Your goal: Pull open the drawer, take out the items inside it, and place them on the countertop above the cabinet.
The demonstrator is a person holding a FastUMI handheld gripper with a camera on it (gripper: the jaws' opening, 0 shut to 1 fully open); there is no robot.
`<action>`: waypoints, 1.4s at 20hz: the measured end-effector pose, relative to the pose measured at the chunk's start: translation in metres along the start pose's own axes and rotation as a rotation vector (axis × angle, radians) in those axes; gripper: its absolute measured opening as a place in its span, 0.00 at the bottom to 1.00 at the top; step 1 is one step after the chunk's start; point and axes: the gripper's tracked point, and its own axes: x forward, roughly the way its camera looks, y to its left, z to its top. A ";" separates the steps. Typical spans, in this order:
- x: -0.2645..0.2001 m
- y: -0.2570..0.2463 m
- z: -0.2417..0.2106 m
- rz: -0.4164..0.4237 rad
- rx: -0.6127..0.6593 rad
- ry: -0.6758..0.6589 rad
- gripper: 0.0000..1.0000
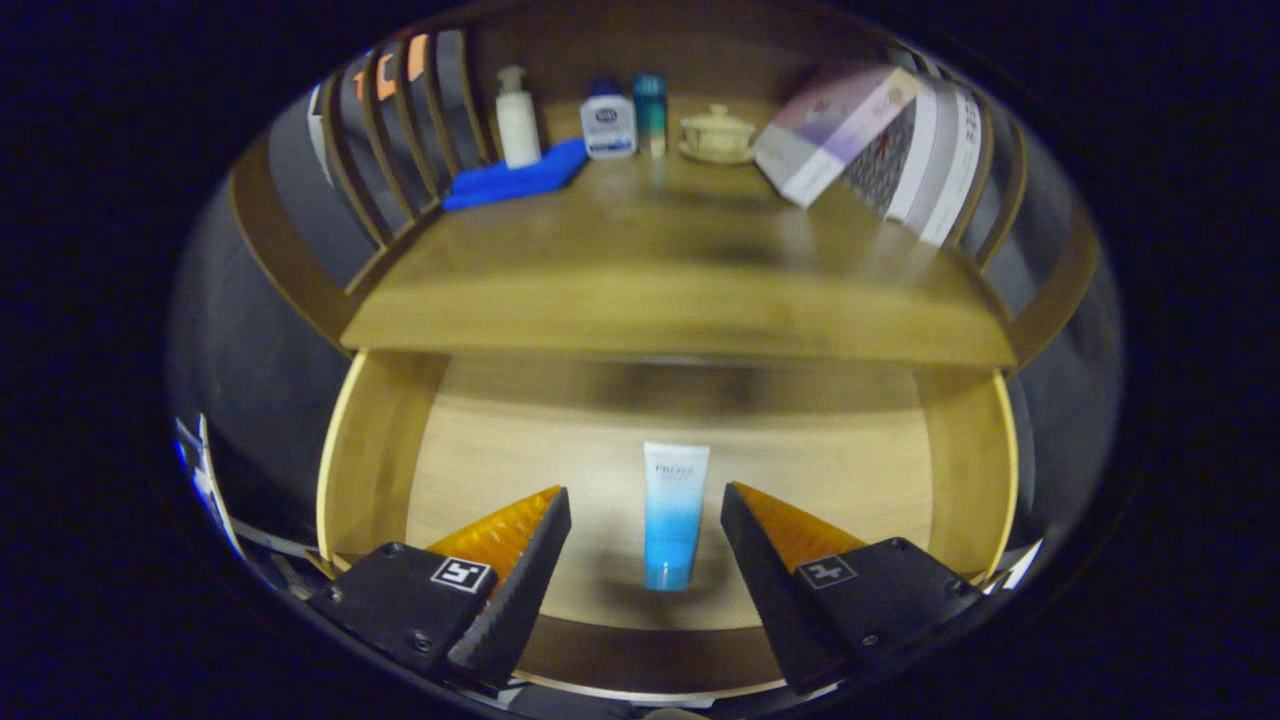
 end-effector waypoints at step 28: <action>-0.036 -0.027 -0.011 -0.006 0.142 0.128 0.45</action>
